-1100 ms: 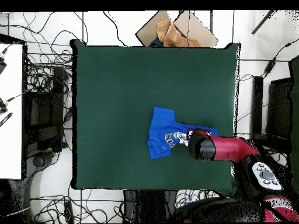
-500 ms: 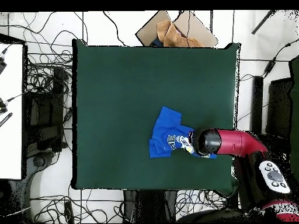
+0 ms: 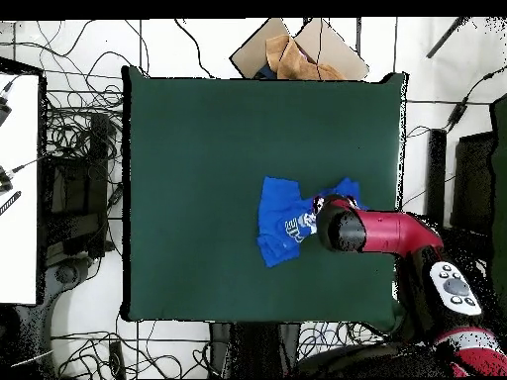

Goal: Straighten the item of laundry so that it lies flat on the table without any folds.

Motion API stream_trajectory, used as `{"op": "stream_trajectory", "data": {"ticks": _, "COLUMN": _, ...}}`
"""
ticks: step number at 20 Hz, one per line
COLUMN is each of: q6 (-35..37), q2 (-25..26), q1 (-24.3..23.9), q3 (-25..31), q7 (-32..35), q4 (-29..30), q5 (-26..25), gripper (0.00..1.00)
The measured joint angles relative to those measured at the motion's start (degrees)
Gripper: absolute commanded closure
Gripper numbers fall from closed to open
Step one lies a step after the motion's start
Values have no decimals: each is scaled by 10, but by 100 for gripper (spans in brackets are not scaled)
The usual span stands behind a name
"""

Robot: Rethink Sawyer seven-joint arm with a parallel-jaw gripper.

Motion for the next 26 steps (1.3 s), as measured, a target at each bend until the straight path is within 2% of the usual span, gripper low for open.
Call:
{"op": "stream_trajectory", "data": {"ticks": 3, "q6": -55, "q2": 20, "q1": 6, "q3": 5, "q7": 0, "q4": -20, "q5": 0, "gripper": 100}}
{"op": "stream_trajectory", "data": {"ticks": 15, "q6": -43, "q2": 47, "q1": 27, "q3": 6, "q7": 0, "q4": -72, "q5": -1, "gripper": 100}}
{"op": "stream_trajectory", "data": {"ticks": 16, "q6": -29, "q2": 50, "q1": 27, "q3": 7, "q7": 0, "q4": -78, "q5": -1, "gripper": 0}}
{"op": "stream_trajectory", "data": {"ticks": 22, "q6": 1, "q2": 43, "q1": 39, "q3": 1, "q7": 0, "q4": -80, "q5": 6, "gripper": 0}}
{"op": "stream_trajectory", "data": {"ticks": 26, "q6": 33, "q2": 17, "q1": 68, "q3": -7, "q7": 0, "q4": -77, "q5": 23, "gripper": 0}}
